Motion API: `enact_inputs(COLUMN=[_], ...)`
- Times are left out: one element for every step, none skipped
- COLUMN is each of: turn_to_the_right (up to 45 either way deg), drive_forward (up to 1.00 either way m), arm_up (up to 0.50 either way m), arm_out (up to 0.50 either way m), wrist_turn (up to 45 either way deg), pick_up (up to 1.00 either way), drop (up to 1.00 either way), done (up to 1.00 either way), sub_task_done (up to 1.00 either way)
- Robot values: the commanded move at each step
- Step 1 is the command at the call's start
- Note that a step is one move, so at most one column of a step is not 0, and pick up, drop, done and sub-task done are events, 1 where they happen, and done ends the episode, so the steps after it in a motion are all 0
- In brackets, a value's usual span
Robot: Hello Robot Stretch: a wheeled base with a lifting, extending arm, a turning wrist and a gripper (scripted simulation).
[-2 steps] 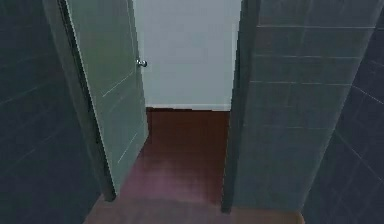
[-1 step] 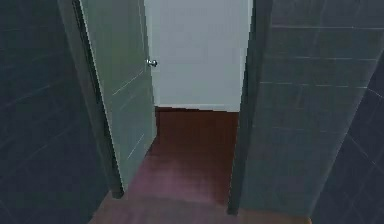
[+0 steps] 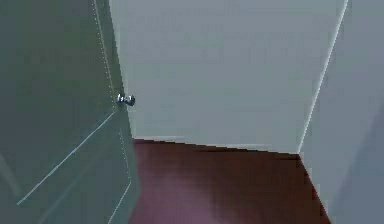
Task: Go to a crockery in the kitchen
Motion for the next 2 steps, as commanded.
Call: enact_inputs(turn_to_the_right=[0.0,6.0], drive_forward=[1.0,0.0], arm_up=[0.0,0.0], arm_out=[0.0,0.0], wrist_turn=[0.0,0.0], pick_up=[0.0,0.0], drop=[0.0,0.0], done=[0.0,0.0], sub_task_done=[0.0,0.0])
